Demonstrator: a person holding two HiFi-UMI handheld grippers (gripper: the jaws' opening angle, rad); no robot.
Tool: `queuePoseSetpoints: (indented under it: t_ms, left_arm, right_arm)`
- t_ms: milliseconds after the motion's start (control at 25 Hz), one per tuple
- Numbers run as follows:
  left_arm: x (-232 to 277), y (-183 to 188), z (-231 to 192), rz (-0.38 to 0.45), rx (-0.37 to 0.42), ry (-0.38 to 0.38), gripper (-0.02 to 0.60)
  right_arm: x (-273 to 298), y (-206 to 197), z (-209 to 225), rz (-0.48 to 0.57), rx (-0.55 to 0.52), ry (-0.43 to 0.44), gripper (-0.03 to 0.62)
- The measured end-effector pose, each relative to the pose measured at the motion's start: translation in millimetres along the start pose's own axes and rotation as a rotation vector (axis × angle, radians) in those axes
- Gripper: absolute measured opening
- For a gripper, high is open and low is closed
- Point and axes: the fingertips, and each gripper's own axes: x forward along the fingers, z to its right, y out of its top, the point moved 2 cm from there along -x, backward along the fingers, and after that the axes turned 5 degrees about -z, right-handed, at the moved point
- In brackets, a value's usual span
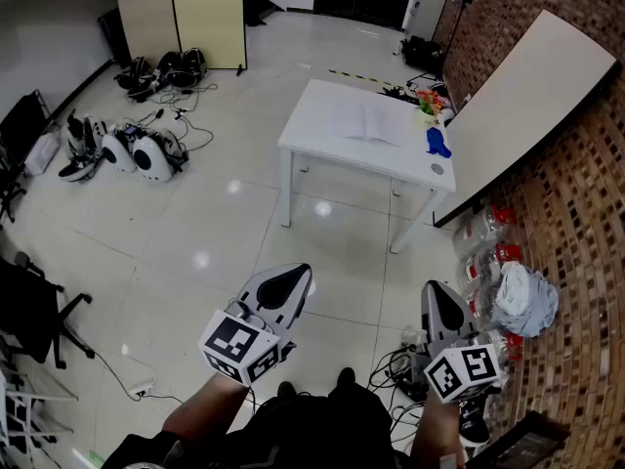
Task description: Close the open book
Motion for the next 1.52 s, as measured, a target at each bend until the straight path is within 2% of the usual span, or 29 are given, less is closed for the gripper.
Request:
queuePoseSetpoints:
  t_ms: [160, 280, 520, 720, 960, 1160, 1520]
  left_arm:
    - [24.9, 7.7, -17.6, 0.012, -0.036, -0.015, -0.005]
    - [52.4, 17.2, -27.1, 0.014, -0.020, -0.013, -0.006]
    - [133.1, 35.1, -38.7, 0.008, 0.024, 0.015, -0.006]
    - [201.1, 42.1, -50.0, -0.011, 0.007, 0.054, -0.005]
    - [258.6, 48.6, -61.6, -0.026, 0.013, 0.106, -0.005]
    - [292.6, 48.1, -83.0, -0.078, 0.018, 0.128, -0.006]
    - [352.7, 53.8, -161.6, -0.064, -0.015, 0.099, -0.005]
  right_arm:
    - [30.3, 4.6, 15.5, 0.010, 0.003, 0.013, 0.002]
    - [55.0, 7.2, 36.0, 0.019, 0.016, 0.026, 0.002]
    - [104.3, 29.4, 103.0, 0.046, 0.002, 0.071, 0.002]
    - [144.0, 47.7, 156.6, 0.056, -0.017, 0.130, 0.002]
    - [189.0, 49.6, 203.8, 0.049, -0.012, 0.182, 0.002]
    - [227.6, 53.6, 226.7, 0.047, -0.003, 0.198, 0.002]
    - [327.5, 69.8, 241.2, 0.027, -0.017, 0.196, 0.002]
